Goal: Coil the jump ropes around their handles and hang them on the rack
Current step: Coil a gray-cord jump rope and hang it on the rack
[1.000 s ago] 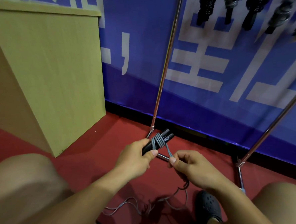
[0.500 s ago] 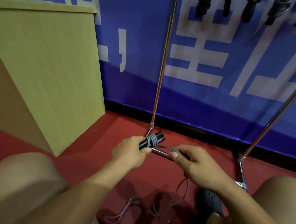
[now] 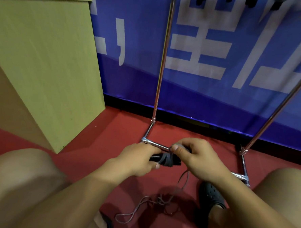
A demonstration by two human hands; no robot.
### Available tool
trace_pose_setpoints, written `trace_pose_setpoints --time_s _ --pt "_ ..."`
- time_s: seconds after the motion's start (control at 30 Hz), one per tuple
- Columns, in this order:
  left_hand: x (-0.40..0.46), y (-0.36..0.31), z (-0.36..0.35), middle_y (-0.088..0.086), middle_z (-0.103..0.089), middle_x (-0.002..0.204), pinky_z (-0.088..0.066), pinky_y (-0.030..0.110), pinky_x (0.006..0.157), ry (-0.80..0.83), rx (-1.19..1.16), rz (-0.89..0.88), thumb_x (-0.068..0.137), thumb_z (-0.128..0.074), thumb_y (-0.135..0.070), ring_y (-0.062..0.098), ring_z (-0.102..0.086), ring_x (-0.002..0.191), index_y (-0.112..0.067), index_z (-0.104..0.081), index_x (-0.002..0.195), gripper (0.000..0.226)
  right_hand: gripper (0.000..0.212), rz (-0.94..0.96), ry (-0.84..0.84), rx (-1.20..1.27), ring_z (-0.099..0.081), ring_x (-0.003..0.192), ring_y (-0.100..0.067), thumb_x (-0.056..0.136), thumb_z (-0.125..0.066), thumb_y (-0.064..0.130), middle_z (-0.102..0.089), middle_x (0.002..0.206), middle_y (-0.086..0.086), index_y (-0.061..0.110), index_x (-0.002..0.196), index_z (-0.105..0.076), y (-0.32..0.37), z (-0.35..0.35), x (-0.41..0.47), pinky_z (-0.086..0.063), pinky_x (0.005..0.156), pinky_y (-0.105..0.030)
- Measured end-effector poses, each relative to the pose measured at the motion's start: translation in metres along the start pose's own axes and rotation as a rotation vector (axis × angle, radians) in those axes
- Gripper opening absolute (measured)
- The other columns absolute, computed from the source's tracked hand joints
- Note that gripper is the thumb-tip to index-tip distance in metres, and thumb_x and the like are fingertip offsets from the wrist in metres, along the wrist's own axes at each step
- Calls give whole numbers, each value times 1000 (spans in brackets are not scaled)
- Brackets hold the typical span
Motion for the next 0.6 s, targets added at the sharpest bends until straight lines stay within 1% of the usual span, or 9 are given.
trace_pose_setpoints --time_s 0.13,0.2,0.27,0.33,0.4,0.43,0.5,0.53,0.6 --pt "-14 -18 10 -11 -65 112 -27 25 70 -60 -26 -156 92 -65 -40 16 -57 106 -36 -58 115 24 25 -8 -137 60 -46 54 0 93 -61 32 -57 58 10 17 73 -66 1 12 1 -43 59 -33" --pt "-19 -19 15 -12 -64 116 -25 23 69 -91 -62 -202 92 -66 -37 11 -51 106 -38 -57 117 27 24 -9 -163 35 -48 55 1 95 -62 27 -56 58 18 20 72 -65 0 16 1 -39 57 -24" --pt "-24 -19 18 -13 -61 117 -25 21 66 -113 -90 -248 91 -67 -36 10 -42 112 -40 -56 118 30 26 -3 -169 14 -48 56 0 95 -61 27 -56 59 19 25 70 -62 1 18 1 -36 55 -20" --pt "-27 -22 16 -16 -62 106 -27 20 64 -130 -101 -305 90 -68 -38 9 -46 107 -41 -53 114 28 26 8 -164 14 -50 57 1 96 -60 27 -56 60 20 26 70 -62 3 18 2 -36 55 -17" --pt "-31 -24 14 -18 -57 89 -32 24 68 -155 -86 -355 90 -66 -42 10 -54 98 -39 -52 112 26 26 11 -147 40 -48 56 1 97 -60 26 -56 59 20 25 70 -61 4 18 3 -36 56 -18" --pt "-34 -24 13 -19 -56 89 -37 26 71 -176 -77 -369 91 -64 -44 9 -56 96 -38 -53 115 27 27 6 -130 67 -47 56 1 97 -59 26 -54 57 17 23 71 -62 4 18 4 -37 57 -21" --pt "-39 -22 14 -15 -61 100 -44 28 78 -228 -63 -391 93 -60 -47 9 -57 100 -40 -53 128 37 27 -11 -83 162 -42 53 -1 99 -58 25 -48 55 14 17 74 -63 4 17 4 -36 54 -25" --pt "-42 -22 16 -14 -62 103 -45 28 80 -253 -67 -406 93 -59 -48 8 -57 102 -40 -52 132 40 27 -19 -62 229 -40 51 0 99 -58 24 -46 54 14 15 74 -63 4 17 4 -34 52 -22" --pt "-47 -23 20 -14 -62 102 -47 30 81 -293 -74 -455 93 -58 -48 7 -58 99 -38 -53 134 42 23 -44 -16 373 -40 50 1 98 -60 19 -48 53 15 13 76 -65 6 16 5 -33 52 -16"
Point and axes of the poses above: each hand's wrist, its own x-axis towards the middle knuckle, its own z-axis out of the back of the hand, y = z × x, the point moved 5 cm from there along x, towards the middle knuckle
